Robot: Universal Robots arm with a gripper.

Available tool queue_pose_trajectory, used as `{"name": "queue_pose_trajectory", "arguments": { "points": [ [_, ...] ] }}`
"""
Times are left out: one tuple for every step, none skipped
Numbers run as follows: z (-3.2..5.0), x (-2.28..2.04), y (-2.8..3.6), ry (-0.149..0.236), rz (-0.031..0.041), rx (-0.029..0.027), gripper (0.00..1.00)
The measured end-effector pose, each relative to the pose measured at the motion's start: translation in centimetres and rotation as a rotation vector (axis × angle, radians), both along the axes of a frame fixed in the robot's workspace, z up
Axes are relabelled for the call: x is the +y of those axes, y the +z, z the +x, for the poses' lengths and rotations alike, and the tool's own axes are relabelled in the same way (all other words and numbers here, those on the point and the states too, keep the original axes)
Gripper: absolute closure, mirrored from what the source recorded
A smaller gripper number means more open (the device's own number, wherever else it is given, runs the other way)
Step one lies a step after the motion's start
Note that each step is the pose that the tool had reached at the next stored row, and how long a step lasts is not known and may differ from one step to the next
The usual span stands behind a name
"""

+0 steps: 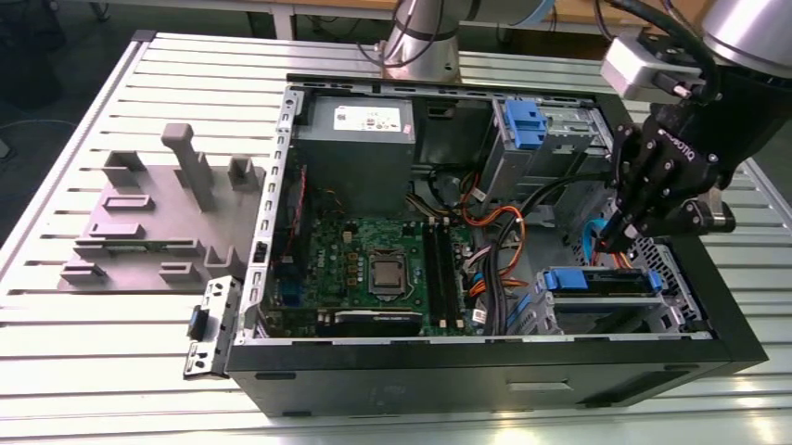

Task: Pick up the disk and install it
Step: 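Insert the second disk wire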

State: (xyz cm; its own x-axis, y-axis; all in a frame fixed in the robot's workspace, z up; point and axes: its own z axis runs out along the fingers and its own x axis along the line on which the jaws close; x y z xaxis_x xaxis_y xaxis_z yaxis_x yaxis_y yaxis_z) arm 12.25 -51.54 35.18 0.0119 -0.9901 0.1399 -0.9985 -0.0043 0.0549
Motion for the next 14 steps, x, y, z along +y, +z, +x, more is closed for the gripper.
{"name": "queue_pose_trajectory", "arguments": {
  "points": [
    [0.00, -0.07, -0.02, 0.000, 0.0125, -0.0006, 0.84],
    [-0.01, -0.14, -0.03, 0.000, 0.0288, -0.0011, 0.84],
    [-0.02, -0.23, -0.04, 0.000, 0.0483, -0.0016, 0.84],
    [-0.02, -0.34, -0.05, 0.000, 0.0648, -0.0021, 0.84],
    [-0.03, -0.51, -0.07, 0.000, 0.0720, -0.0029, 0.84],
    [-0.06, -0.75, -0.10, 0.000, 0.0726, -0.0038, 0.84],
    [-0.10, -0.93, -0.15, 0.001, 0.0729, -0.0049, 0.84],
    [-0.14, -1.10, -0.19, 0.002, 0.0728, -0.0057, 0.84],
    [-0.18, -1.25, -0.23, 0.004, 0.0727, -0.0061, 0.84],
    [-0.22, -1.35, -0.27, 0.007, 0.0729, -0.0066, 0.84],
    [-0.27, -1.44, -0.30, 0.009, 0.0729, -0.0075, 0.84],
    [-0.32, -1.51, -0.34, 0.011, 0.0728, -0.0085, 0.84],
    [-0.38, -1.57, -0.38, 0.014, 0.0729, -0.0097, 0.84],
    [-0.45, -1.62, -0.43, 0.016, 0.0729, -0.0124, 0.84]
  ]
}}
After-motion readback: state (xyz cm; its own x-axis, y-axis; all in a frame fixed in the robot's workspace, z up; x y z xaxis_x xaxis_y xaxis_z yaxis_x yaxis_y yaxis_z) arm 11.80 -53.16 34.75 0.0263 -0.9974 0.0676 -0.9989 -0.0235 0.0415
